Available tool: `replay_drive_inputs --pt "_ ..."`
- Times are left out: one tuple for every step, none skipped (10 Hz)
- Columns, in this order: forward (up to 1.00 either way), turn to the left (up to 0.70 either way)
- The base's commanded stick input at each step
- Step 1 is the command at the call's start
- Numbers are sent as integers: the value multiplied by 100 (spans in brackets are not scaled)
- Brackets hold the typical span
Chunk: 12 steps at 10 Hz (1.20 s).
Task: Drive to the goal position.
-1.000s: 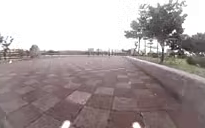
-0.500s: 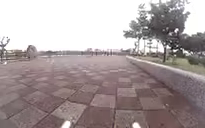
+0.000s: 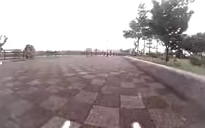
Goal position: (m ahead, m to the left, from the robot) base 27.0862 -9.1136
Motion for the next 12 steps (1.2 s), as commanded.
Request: replay_drive_inputs --pt "70 -17" --pt "70 -3" --pt "70 0" --pt "70 0" --pt "70 0" --pt "70 0" --pt "70 0" --pt "70 0" --pt "70 0" --pt "70 0" --pt "70 0" --pt "70 0"
